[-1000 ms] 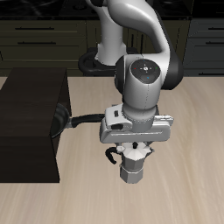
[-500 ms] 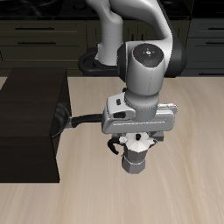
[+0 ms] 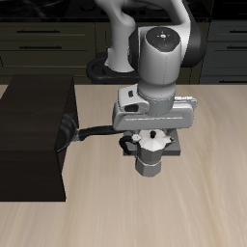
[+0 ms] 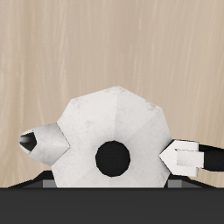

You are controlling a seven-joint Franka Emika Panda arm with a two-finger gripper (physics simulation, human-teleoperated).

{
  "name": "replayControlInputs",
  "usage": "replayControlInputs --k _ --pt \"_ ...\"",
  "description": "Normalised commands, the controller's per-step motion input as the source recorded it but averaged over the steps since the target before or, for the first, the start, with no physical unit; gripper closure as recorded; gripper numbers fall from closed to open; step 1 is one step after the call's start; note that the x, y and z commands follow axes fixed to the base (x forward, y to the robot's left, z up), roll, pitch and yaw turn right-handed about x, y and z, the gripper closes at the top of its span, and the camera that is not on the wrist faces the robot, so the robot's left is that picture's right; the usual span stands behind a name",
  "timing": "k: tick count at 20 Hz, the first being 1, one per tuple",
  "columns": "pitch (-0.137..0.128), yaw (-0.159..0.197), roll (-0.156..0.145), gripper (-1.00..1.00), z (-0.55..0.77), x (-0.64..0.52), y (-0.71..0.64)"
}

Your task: Place the moka pot on the stove

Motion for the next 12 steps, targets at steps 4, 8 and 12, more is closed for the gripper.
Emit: replayControlInputs --k 4,8,12 --pt "-0.014 -0.008 0.040 1.00 0.13 -0.32 0.06" --pt "-0.019 -0.018 0.025 1.00 0.14 -0.36 0.03" --pt "0.003 -0.035 0.013 1.00 0.11 -0.37 -0.03"
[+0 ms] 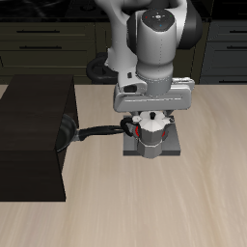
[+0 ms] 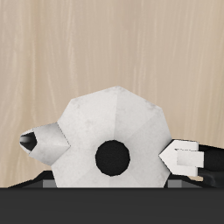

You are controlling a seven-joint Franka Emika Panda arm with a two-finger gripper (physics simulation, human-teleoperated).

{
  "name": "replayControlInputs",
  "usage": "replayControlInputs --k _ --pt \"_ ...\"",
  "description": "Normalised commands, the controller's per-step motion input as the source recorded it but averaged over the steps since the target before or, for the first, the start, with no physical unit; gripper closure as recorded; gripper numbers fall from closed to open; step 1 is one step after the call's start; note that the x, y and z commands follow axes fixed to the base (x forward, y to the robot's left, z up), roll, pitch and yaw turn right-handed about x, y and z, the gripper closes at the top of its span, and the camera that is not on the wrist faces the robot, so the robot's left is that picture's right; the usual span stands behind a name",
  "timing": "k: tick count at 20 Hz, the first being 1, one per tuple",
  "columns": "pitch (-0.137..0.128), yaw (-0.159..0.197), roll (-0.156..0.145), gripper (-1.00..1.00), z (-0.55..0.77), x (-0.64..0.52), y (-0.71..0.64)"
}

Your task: Place the moka pot on the stove

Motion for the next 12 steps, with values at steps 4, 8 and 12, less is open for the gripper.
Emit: replayControlInputs --k 4,8,12 --pt "0.001 0.004 0.006 1.00 0.02 -0.19 -0.06" --pt "0.004 0.003 0.033 1.00 -0.01 -0.39 -0.02" --pt "-0.019 -0.004 -0.013 1.00 0.01 -0.31 -0.07"
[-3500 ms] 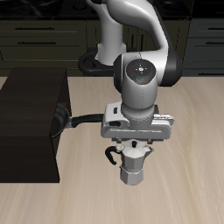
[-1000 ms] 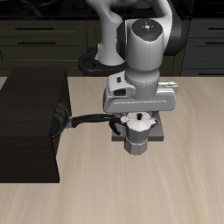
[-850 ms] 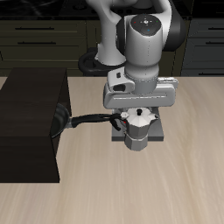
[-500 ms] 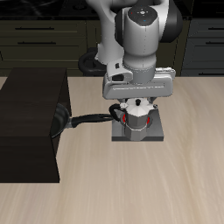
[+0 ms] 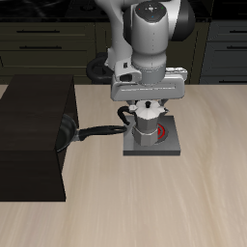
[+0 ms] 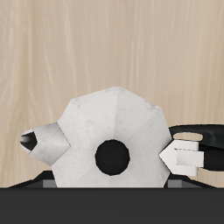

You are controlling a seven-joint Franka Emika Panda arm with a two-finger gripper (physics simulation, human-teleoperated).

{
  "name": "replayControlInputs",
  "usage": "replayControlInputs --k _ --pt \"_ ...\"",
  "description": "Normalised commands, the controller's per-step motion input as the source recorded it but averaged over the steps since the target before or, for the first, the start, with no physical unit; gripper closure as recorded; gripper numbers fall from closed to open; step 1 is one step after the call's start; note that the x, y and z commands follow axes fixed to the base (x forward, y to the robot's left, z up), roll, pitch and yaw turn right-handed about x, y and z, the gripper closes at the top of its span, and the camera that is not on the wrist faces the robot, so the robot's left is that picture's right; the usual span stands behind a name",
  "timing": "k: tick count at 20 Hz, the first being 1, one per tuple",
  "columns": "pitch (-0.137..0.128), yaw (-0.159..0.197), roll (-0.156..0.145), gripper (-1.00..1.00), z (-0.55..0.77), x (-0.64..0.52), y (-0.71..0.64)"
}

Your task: Place the moka pot on the stove

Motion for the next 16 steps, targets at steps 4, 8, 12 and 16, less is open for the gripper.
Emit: replayControlInputs --k 4,8,12,16 --pt "0.012 -0.027 0.013 1.00 -0.01 -0.31 -0.08" --pt "-0.030 -0.003 0.015 1.00 0.08 -0.22 -0.06" --pt "-0.005 0.015 0.016 1.00 -0.02 -0.20 0.01" --pt "-0.008 0.026 0.030 1.00 -0.01 -0.26 0.09"
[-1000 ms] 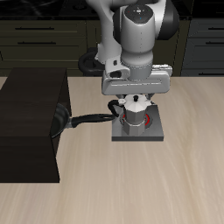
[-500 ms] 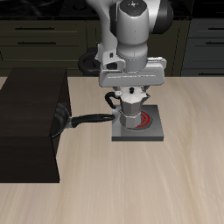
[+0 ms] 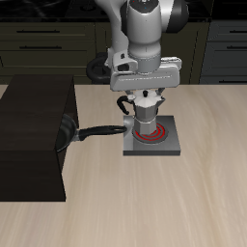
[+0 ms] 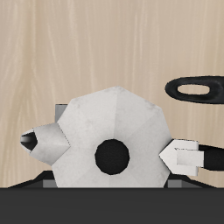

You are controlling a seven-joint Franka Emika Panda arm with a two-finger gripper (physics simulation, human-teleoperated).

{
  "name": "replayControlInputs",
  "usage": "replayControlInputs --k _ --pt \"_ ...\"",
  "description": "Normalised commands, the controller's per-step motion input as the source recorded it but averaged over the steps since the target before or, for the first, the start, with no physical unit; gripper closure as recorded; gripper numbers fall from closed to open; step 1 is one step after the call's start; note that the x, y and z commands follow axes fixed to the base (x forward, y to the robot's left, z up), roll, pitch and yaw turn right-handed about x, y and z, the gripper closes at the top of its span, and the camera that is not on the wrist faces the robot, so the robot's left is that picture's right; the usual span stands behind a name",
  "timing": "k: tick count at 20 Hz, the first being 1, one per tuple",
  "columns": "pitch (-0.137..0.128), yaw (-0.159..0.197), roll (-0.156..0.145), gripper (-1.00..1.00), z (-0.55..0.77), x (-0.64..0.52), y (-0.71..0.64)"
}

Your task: Place the moka pot on the stove

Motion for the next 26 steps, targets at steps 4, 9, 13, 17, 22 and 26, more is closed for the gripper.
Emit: replayControlInputs --k 4,9,13,17,22,26 --pt "0.007 -0.013 0.026 1.00 -0.01 -0.15 0.06" --pt "-0.025 0.020 0.030 1.00 0.00 -0.12 0.08" --pt "0.013 -0.013 0.006 1.00 -0.11 0.01 0.06" --pt "0.039 -0.016 -0.003 1.00 -0.16 0.01 0.04" --pt "0.006 0.019 0.012 1.00 -0.10 -0.12 0.02" --pt "0.009 0.015 -0.008 1.00 -0.08 -0.15 -0.05"
